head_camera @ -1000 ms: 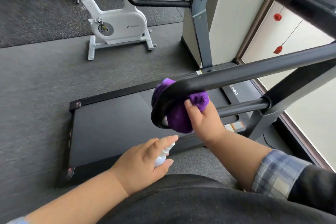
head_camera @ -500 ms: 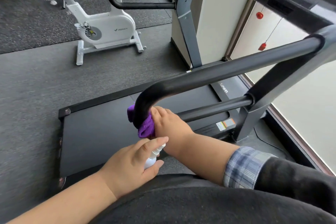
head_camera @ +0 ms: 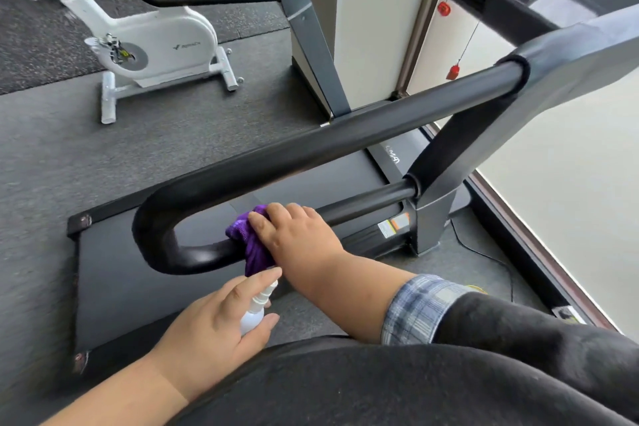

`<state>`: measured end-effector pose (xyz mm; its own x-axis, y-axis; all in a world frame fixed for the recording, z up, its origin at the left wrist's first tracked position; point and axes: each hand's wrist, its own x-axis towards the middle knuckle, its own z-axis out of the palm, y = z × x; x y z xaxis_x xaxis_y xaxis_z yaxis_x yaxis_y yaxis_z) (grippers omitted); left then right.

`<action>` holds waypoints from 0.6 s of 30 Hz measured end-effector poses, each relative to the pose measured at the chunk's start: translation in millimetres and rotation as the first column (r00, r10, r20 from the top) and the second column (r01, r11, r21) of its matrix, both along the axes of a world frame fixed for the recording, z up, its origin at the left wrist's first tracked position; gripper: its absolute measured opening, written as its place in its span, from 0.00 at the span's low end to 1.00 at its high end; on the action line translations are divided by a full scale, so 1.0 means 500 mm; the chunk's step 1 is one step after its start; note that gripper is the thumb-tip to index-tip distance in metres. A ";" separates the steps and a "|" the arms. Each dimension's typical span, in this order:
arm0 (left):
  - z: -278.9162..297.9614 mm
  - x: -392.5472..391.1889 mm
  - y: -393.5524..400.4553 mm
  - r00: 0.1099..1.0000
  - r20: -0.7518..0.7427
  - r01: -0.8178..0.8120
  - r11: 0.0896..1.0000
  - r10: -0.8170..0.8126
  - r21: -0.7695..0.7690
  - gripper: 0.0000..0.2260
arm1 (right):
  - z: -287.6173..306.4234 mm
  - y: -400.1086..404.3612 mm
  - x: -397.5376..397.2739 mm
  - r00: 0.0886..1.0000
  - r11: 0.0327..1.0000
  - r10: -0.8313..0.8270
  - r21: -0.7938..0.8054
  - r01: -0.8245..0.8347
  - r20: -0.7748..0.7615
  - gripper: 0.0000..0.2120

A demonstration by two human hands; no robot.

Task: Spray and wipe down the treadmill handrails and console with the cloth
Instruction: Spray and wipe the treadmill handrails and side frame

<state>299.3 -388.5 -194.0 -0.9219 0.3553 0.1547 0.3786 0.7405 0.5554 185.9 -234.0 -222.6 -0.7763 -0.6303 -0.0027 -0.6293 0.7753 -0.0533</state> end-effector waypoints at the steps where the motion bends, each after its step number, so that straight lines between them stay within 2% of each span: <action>1: 0.002 -0.007 0.021 1.000 0.005 -0.002 1.000 0.003 -0.003 0.28 | -0.002 0.026 -0.013 1.000 1.000 -0.011 0.003 0.011 0.006 0.34; 11: 0.020 -0.059 0.217 0.997 0.024 -0.078 0.996 0.079 -0.031 0.26 | -0.024 0.344 -0.156 0.985 0.982 -0.166 0.101 0.161 0.045 0.30; 14: 0.018 -0.065 0.257 0.991 0.009 -0.136 0.990 0.137 -0.045 0.29 | -0.033 0.368 -0.170 0.987 0.985 -0.146 0.103 0.139 0.071 0.34; 18: 0.019 -0.065 0.296 0.978 0.009 -0.210 0.977 0.210 -0.033 0.31 | -0.044 0.371 -0.184 0.994 0.998 -0.063 0.011 0.062 0.092 0.30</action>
